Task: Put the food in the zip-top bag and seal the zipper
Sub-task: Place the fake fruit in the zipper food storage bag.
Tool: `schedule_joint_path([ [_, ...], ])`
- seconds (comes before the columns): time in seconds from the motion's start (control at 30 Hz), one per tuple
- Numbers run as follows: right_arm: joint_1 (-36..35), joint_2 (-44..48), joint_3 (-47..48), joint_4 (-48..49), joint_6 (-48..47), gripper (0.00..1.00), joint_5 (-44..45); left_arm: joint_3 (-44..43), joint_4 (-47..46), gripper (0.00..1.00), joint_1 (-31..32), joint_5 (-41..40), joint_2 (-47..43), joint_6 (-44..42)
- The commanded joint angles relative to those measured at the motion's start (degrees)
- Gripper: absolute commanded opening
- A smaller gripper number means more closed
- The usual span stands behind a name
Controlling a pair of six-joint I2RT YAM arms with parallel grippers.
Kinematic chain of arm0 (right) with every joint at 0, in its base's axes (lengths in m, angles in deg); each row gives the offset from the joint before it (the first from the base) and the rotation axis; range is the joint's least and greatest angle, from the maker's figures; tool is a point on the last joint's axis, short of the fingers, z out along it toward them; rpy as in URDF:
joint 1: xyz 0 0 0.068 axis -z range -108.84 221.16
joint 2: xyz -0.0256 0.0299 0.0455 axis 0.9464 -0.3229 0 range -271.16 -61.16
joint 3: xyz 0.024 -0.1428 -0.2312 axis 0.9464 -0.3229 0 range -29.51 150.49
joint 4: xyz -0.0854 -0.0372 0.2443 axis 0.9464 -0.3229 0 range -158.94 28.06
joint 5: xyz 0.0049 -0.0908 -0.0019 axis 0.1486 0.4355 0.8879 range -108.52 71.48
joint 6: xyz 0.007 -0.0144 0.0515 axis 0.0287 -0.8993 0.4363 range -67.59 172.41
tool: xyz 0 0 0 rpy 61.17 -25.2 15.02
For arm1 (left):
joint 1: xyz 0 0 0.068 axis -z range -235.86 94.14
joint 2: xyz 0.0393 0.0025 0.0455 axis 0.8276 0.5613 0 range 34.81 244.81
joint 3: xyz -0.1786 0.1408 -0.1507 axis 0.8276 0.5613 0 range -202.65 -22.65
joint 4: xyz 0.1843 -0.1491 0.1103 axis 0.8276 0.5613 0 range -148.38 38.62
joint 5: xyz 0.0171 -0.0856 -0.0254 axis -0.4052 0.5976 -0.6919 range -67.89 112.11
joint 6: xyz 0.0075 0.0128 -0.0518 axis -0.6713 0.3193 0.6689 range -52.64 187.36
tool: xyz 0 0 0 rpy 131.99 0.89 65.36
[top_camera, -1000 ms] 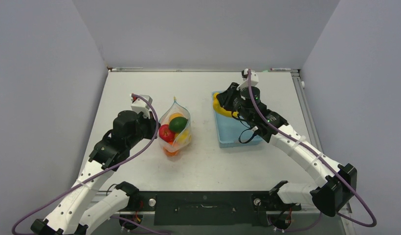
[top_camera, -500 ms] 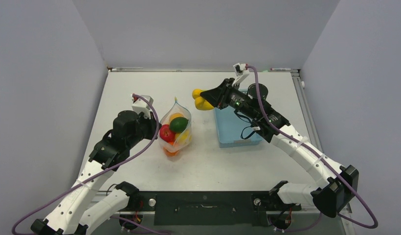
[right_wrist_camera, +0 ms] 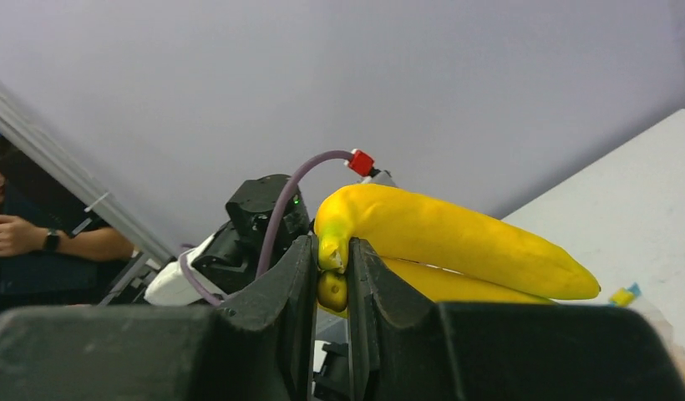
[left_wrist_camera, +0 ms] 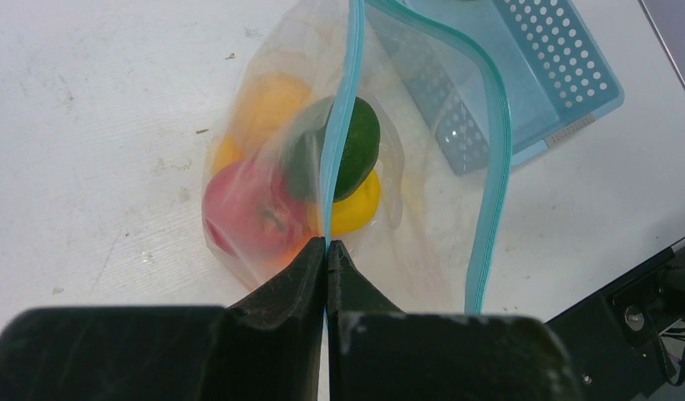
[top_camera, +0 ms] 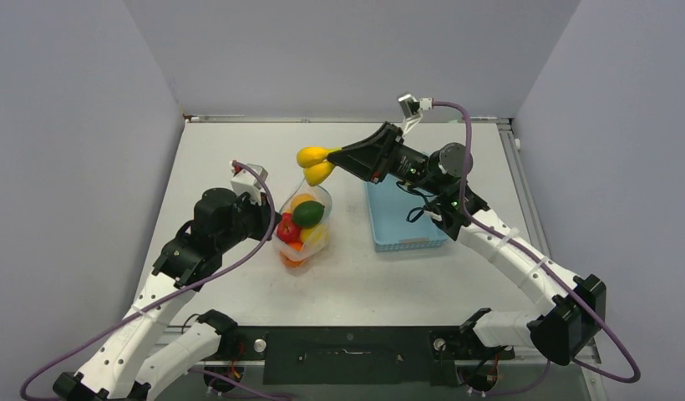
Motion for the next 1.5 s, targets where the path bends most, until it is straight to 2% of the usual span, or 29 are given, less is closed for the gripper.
schedule_joint_path([
  [0.0, -1.7, -2.3, -0.6, 13.3, 6.2, 0.05, -6.6, -0.1, -3.6, 0.0, 0.3, 2.5, -0.1, -1.0],
  [0.2, -4.7, -4.2, -2.0, 14.9, 6.9, 0.05, -9.0, -0.1, -3.6, 0.0, 0.8, 2.9, -0.6, -1.6],
  [0.93, -9.0, -4.4, -14.0, 17.9, 6.7, 0.05, -13.6, 0.2, -4.1, 0.0, 1.7, 4.4, -0.7, -2.8],
  [1.47, -7.8, -15.7, -19.7, 43.2, 21.3, 0.05, -16.6, 0.7, -5.0, 0.0, 1.9, 6.0, -1.6, -3.1],
])
